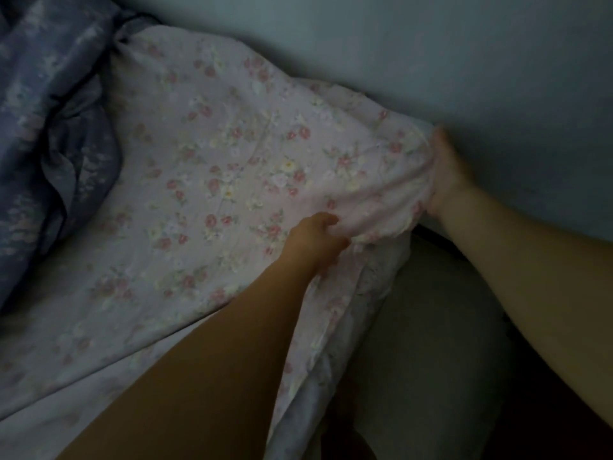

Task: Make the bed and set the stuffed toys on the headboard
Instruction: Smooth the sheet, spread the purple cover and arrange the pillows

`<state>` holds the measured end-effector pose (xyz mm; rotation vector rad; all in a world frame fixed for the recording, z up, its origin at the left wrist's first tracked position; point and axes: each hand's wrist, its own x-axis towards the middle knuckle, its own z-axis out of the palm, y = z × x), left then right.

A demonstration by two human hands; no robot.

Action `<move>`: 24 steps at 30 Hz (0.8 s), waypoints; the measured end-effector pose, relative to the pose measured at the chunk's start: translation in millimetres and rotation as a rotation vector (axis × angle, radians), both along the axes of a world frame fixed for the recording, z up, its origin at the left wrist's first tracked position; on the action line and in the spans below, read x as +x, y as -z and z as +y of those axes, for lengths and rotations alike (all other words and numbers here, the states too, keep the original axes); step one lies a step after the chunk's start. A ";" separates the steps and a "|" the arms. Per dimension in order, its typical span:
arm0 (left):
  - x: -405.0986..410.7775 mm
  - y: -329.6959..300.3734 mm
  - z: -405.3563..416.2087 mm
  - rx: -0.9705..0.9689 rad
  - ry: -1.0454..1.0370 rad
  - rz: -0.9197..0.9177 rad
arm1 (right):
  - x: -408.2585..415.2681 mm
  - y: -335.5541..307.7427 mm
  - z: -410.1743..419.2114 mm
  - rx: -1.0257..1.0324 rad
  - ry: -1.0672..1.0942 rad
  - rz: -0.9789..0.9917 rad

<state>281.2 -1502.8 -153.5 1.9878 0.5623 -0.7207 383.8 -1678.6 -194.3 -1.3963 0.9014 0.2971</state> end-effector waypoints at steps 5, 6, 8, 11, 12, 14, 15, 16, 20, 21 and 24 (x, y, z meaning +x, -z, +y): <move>7.4 -8.2 -2.8 0.024 -0.146 -0.201 | 0.2 -32.1 13.8 -0.536 -0.444 -0.338; 10.2 -13.6 -3.1 0.002 -0.219 -0.242 | -9.1 -40.1 19.5 -0.833 -0.550 -0.451; 15.2 -25.0 -5.3 -0.096 -0.348 -0.253 | -27.6 -50.3 29.3 -1.193 -0.642 -0.596; 21.2 -34.0 -8.9 -0.343 -0.554 -0.143 | -59.9 -51.2 41.4 -0.988 -0.792 -0.836; 21.0 -31.8 -9.3 -0.390 -0.612 -0.100 | -72.2 -46.0 44.5 -0.959 -0.978 -0.993; 17.9 -23.6 -6.9 -0.267 -0.656 -0.041 | -94.2 -31.7 46.6 -0.867 -1.366 -1.242; 15.2 -18.1 -3.8 -0.170 -0.659 -0.037 | -97.4 -27.1 45.5 -0.822 -1.471 -1.222; 10.5 -14.7 -1.1 -0.119 -0.665 -0.050 | -97.8 -30.1 45.8 -0.784 -1.482 -1.117; -2.2 -12.5 2.6 -0.238 -0.666 -0.080 | -76.6 -49.7 64.1 -0.630 -0.946 -0.658; -3.4 -12.5 1.7 -0.271 -0.651 -0.082 | -67.8 -54.4 72.1 -0.561 -0.848 -0.560; -6.0 -17.9 -3.0 -0.396 -0.636 -0.120 | -42.6 -58.6 99.7 -0.378 -0.858 -0.221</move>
